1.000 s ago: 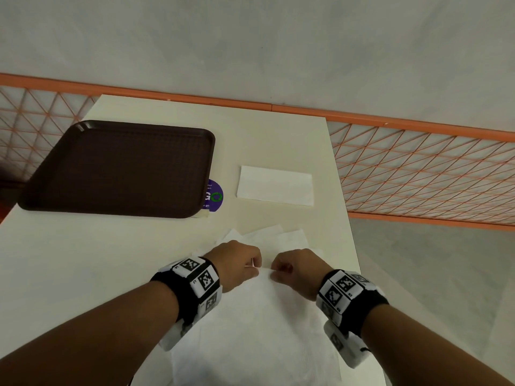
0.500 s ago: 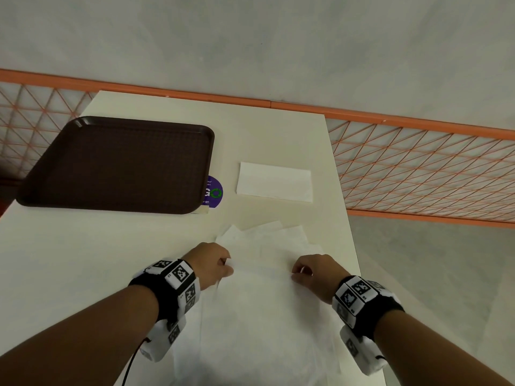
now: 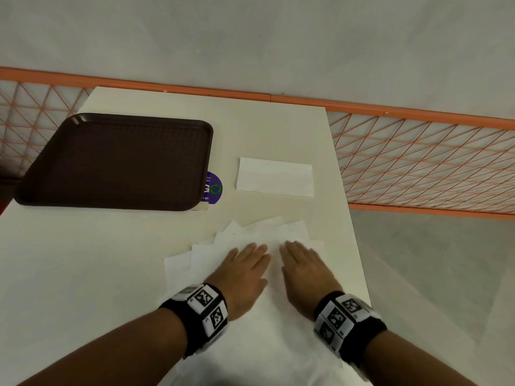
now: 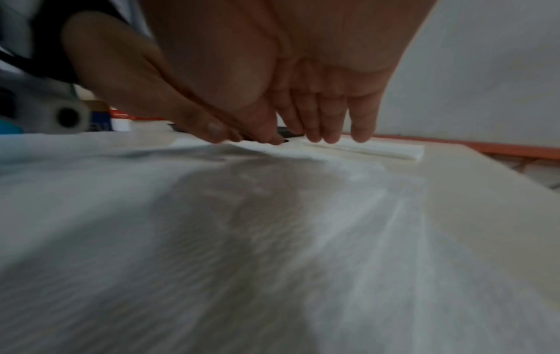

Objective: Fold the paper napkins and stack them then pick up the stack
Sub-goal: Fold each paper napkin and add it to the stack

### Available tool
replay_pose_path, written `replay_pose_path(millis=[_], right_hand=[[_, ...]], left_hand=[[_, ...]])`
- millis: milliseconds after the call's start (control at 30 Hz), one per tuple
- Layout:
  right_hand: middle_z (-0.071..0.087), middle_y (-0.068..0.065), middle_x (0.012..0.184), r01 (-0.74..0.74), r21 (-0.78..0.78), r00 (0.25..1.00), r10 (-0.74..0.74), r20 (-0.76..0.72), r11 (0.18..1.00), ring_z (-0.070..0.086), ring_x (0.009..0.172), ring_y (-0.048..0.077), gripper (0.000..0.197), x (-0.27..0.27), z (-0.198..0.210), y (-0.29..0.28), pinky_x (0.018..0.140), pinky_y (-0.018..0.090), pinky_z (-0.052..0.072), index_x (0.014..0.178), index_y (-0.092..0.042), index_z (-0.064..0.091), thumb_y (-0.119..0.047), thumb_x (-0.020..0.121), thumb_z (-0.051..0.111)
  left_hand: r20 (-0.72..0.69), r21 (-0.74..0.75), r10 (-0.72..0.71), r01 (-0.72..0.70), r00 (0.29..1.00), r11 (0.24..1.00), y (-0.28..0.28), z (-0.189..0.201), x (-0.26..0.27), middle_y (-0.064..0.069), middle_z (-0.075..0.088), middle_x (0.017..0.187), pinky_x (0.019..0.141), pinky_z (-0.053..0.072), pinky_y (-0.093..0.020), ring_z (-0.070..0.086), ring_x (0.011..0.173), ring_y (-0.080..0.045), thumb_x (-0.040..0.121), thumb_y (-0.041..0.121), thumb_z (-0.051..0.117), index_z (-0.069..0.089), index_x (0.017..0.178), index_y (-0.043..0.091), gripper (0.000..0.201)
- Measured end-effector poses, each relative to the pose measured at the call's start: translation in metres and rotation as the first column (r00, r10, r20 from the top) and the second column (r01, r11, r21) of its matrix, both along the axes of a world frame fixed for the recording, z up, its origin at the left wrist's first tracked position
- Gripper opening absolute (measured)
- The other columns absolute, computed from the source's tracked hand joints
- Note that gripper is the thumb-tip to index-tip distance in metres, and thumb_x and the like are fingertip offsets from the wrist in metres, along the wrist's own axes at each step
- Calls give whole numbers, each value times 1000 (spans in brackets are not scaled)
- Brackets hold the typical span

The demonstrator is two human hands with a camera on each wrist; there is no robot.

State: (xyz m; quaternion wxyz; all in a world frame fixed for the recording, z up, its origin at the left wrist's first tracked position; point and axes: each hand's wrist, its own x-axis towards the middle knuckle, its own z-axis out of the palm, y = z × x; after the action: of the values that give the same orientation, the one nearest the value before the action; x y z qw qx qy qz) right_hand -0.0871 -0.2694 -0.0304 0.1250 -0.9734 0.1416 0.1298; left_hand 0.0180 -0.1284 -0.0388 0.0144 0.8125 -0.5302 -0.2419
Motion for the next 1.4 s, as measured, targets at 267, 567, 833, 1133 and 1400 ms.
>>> replay_pose_path(millis=[267,567,833,1133,1400], right_hand=[[-35,-5,148,-54,-35,963,43,-264,998,-32,138,17,77,-34,-27,-2,112,46,-19,145,-18,-24,-64,85,-9],[61,7,126,128,-139,975,-150,-164,982,62,115,30,61,-47,-32,-17,97,59,41,118,-9,64,-47,98,22],[55,-3,121,174,-25,963,-176,-204,984,47,113,22,44,-11,-1,-37,96,39,38,122,-24,45,-53,89,53],[57,-2,119,236,82,937,-204,-284,968,55,111,22,30,1,12,-47,91,32,43,113,-25,56,-43,89,58],[64,-9,89,312,355,950,-287,-124,881,60,84,9,16,-16,23,-68,76,22,49,77,-32,53,-36,87,65]], left_hand=[[47,210,19,-29,999,977,10,-18,2,-1,-30,154,117,-11,-38,-21,145,-17,81,60,-11,-15,150,13,84],[235,230,180,-235,955,944,6,-1,-4,-8,24,151,112,21,-42,26,136,-27,90,68,24,22,147,11,81],[16,312,391,-376,920,872,-16,17,22,-2,46,129,101,37,-40,44,120,-24,81,61,59,47,124,21,61],[-152,214,408,-373,900,903,-17,25,21,0,57,117,91,47,-31,57,108,-22,86,35,63,60,115,19,33],[-681,95,544,-677,490,730,1,27,44,-4,72,83,74,55,-31,68,78,-19,78,20,77,72,82,16,7]])
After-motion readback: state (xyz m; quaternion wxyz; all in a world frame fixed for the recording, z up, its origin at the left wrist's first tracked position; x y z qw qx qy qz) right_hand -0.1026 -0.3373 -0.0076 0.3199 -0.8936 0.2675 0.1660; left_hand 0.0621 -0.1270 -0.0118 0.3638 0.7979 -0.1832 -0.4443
